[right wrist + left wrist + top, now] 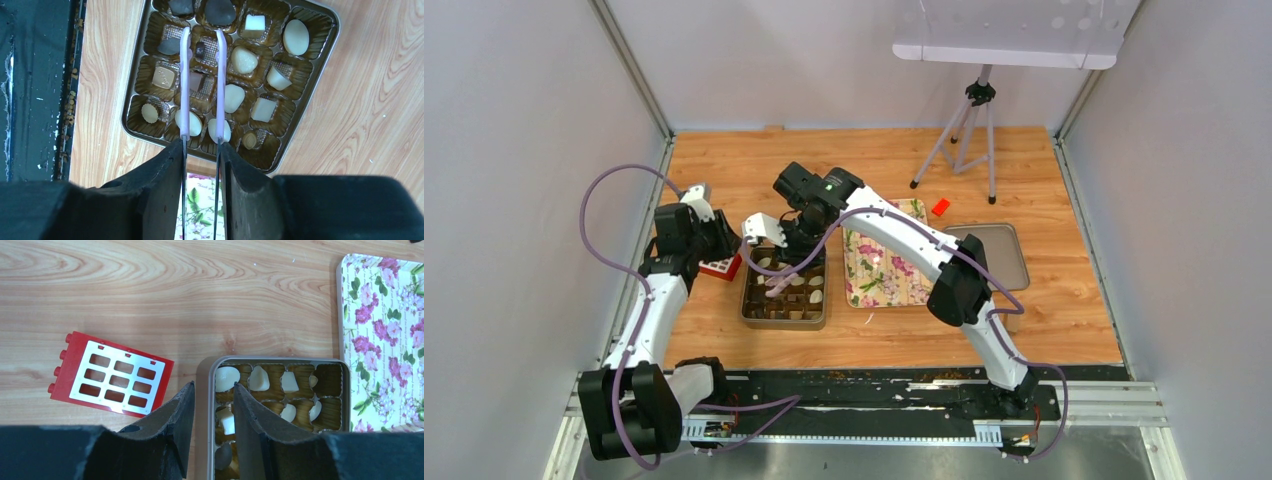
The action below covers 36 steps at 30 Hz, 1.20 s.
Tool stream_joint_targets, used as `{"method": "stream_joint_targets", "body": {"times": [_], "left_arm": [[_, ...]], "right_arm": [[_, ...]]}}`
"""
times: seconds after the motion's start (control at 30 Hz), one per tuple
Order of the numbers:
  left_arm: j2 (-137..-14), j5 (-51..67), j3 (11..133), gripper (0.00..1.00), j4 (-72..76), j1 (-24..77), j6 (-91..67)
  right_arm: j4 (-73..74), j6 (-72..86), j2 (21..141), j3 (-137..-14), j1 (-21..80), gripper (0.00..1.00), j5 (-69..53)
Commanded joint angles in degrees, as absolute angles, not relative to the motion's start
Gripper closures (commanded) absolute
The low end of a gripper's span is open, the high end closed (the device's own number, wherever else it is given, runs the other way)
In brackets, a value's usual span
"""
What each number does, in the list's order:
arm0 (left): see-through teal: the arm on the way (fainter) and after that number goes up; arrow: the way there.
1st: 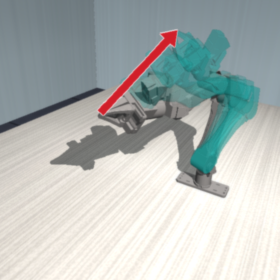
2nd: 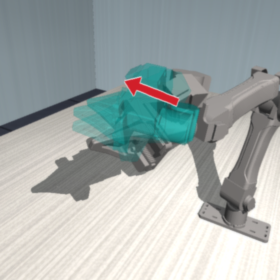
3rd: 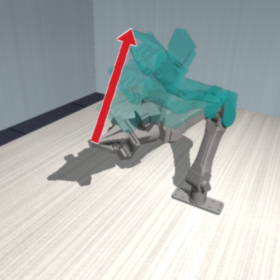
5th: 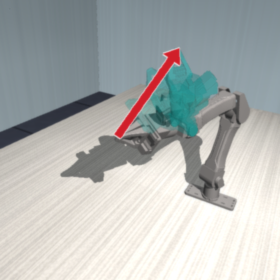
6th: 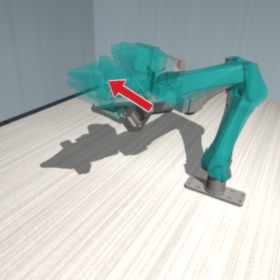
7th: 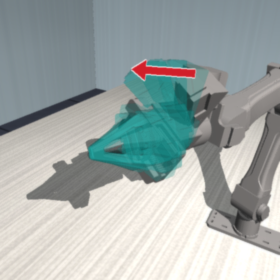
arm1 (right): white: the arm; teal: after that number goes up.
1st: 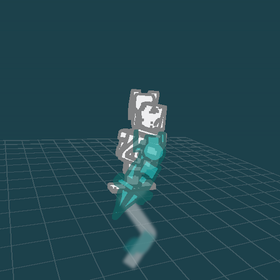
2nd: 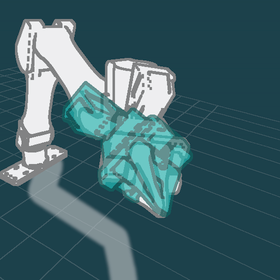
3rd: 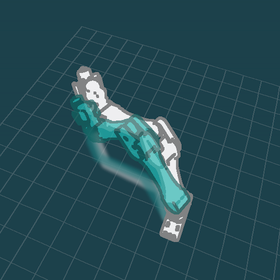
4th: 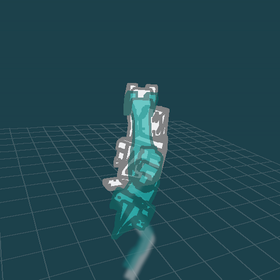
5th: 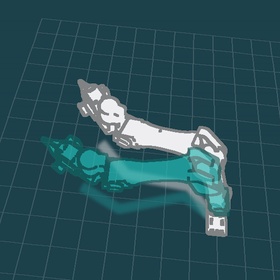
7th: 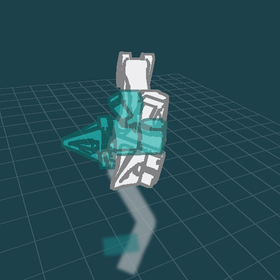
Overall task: Pack the chocolate
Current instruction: Place the fake chocolate in the packing box, then place the clamp at the center of the board.
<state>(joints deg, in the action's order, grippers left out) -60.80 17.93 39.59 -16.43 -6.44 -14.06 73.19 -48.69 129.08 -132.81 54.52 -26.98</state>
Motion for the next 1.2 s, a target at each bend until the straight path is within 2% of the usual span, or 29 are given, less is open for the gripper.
{"method": "stream_joint_targets", "body": {"times": [0.0,0.17,0.37,0.43,0.67,0.77,0.97,1.17], "left_arm": [[-59.35,18.71,39.64,0.57,-14.37,-6.94,-15.03],[-59.51,19.0,39.88,0.57,-14.39,-6.86,-15.11],[-60.52,19.83,40.2,0.57,-13.29,-6.89,-14.65],[-61.12,20.33,40.78,0.57,-13.12,-6.81,-14.23],[-63.05,20.61,42.98,0.56,-13.72,-6.86,-13.54],[-63.66,20.9,44.29,0.56,-15.14,-6.86,-12.8],[-64.74,19.86,47.09,0.56,-18.61,-6.81,-10.08],[-64.92,19.36,47.57,0.55,-22.87,-6.83,-9.59]], "right_arm": [[71.3,-47.76,128.11,-133.86,54.85,0.68,-26.81],[72.36,-48.55,125.0,-131.56,54.31,0.78,-24.21],[71.81,-51.26,110.3,-116.77,49.66,0.81,-21.6],[71.33,-52.4,103.65,-109.4,46.58,0.81,-22.69],[64.04,-59.18,76.71,-71.84,35.36,0.81,-27.8],[62.02,-60.64,67.34,-60.5,33.16,0.79,-28.68],[52.86,-61.51,60.74,-45.98,32.38,0.78,-21.94],[48.81,-63.86,59.93,-39.61,29.49,0.72,-21.3]]}}
